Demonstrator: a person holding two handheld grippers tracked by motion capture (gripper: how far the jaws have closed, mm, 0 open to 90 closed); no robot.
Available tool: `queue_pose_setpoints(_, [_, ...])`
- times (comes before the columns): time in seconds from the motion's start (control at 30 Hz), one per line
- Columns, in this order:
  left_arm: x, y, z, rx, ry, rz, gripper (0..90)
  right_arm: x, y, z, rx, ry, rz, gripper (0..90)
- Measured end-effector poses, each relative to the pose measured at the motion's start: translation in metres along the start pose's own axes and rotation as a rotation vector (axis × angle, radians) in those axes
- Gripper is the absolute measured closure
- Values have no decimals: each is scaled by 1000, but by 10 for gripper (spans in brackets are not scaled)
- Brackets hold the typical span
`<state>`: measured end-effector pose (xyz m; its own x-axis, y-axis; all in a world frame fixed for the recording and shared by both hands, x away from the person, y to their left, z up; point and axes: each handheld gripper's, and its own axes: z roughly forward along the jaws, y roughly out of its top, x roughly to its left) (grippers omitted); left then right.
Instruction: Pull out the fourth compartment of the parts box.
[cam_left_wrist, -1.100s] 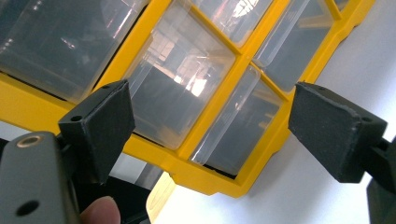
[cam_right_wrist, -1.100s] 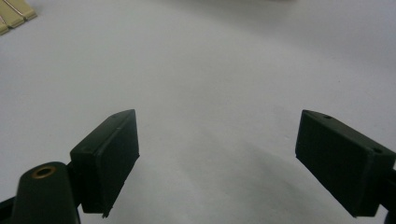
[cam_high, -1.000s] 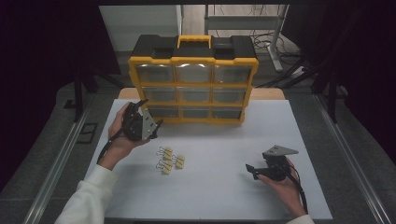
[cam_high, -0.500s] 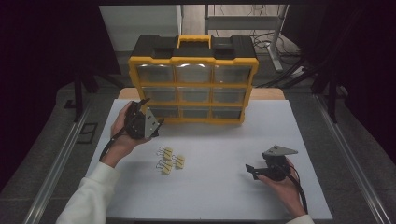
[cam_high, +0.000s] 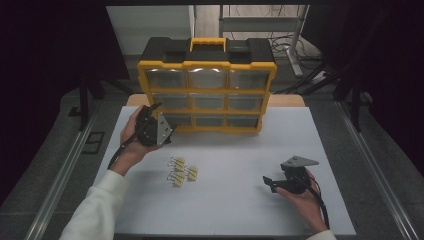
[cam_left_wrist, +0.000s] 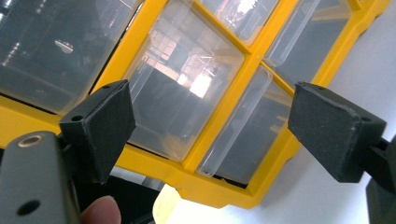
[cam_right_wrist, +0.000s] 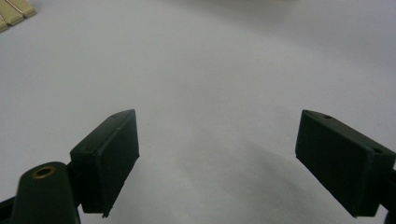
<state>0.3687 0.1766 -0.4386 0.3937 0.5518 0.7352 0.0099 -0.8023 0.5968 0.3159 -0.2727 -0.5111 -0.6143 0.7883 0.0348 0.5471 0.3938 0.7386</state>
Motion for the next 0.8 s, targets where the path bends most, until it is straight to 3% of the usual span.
queue_pose_setpoints(0.8, [9, 1, 10, 10, 29, 19, 155, 0, 0, 1, 4, 2, 2, 141])
